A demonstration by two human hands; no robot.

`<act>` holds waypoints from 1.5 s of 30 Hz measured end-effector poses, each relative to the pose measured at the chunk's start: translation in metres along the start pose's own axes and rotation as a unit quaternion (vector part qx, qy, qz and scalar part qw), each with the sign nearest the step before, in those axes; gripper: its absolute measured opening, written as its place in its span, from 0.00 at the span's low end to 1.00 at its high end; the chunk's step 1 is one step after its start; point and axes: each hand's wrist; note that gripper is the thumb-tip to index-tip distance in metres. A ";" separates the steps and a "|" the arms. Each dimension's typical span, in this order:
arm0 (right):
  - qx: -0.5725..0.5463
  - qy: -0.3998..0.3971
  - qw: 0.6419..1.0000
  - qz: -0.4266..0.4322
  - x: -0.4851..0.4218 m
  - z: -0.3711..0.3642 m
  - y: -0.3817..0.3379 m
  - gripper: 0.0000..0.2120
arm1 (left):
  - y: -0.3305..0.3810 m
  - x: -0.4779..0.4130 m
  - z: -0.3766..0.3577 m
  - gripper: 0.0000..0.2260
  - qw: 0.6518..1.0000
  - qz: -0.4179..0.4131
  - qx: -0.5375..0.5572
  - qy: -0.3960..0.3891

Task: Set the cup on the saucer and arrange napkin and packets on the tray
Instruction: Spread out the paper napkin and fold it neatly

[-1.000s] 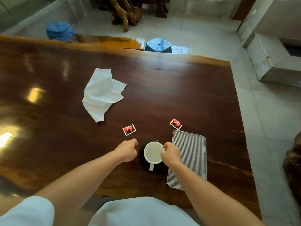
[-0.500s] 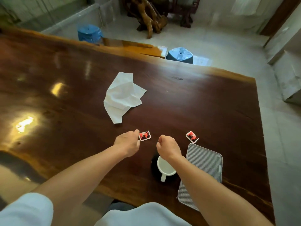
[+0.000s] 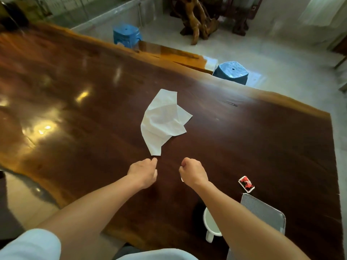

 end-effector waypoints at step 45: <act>-0.075 -0.055 0.996 -0.011 -0.075 0.019 -0.085 0.20 | -0.058 -0.132 0.069 0.07 0.944 -0.324 -0.006 -0.067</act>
Point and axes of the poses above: each hand's wrist, its own x-axis away from the middle knuckle, its own z-axis out of the back of the hand, y = z × x, and after that the axes turned 8 degrees about x, right-handed
